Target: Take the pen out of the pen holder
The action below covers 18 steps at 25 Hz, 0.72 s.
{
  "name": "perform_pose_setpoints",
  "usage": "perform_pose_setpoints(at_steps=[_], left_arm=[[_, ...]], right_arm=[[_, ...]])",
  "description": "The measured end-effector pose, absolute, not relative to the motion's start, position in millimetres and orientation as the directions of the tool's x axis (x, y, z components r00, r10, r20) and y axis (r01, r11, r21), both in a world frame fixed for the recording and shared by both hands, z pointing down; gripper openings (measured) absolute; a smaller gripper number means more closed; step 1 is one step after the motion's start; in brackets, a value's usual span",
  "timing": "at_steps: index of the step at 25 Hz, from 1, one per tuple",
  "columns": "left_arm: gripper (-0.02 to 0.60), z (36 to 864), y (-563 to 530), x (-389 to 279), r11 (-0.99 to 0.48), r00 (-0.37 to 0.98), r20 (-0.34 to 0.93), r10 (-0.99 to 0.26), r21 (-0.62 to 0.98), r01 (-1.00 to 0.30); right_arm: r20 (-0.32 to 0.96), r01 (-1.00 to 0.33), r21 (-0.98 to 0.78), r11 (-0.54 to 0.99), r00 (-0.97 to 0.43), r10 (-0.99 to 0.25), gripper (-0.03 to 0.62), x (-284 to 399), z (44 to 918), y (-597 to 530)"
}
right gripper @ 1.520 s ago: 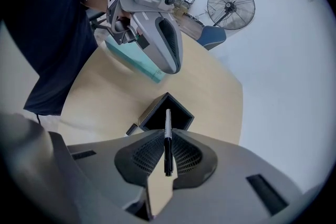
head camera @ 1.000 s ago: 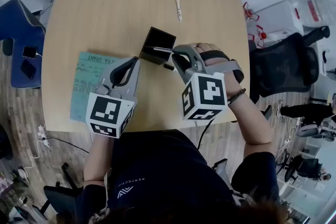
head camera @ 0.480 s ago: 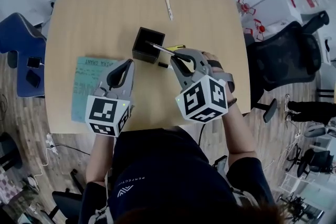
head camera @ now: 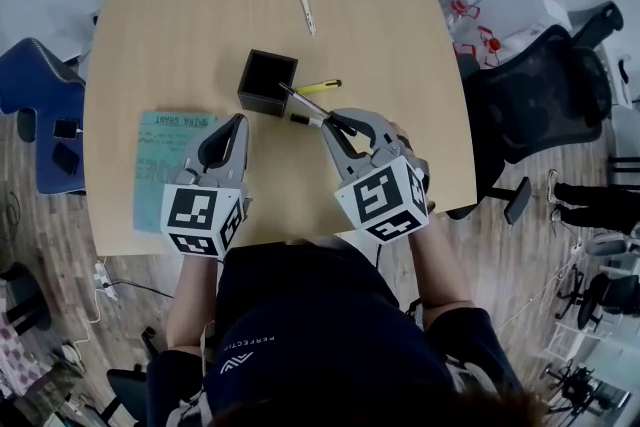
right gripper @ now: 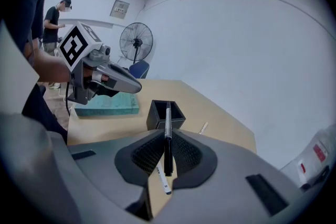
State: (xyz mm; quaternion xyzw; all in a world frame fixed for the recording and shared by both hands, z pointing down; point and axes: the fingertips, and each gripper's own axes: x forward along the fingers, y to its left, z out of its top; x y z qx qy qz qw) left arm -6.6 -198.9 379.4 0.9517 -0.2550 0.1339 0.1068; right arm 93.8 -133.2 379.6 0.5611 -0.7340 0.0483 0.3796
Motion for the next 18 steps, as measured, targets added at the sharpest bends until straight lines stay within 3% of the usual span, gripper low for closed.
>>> perform_pose_setpoints(at_steps=[18], left_arm=[[0.006,388,-195,-16,-0.805,0.798,0.327,-0.506,0.154,-0.573]], right_arm=[[0.468,-0.994,-0.019,0.107,-0.103,-0.878,0.035,105,395,-124]])
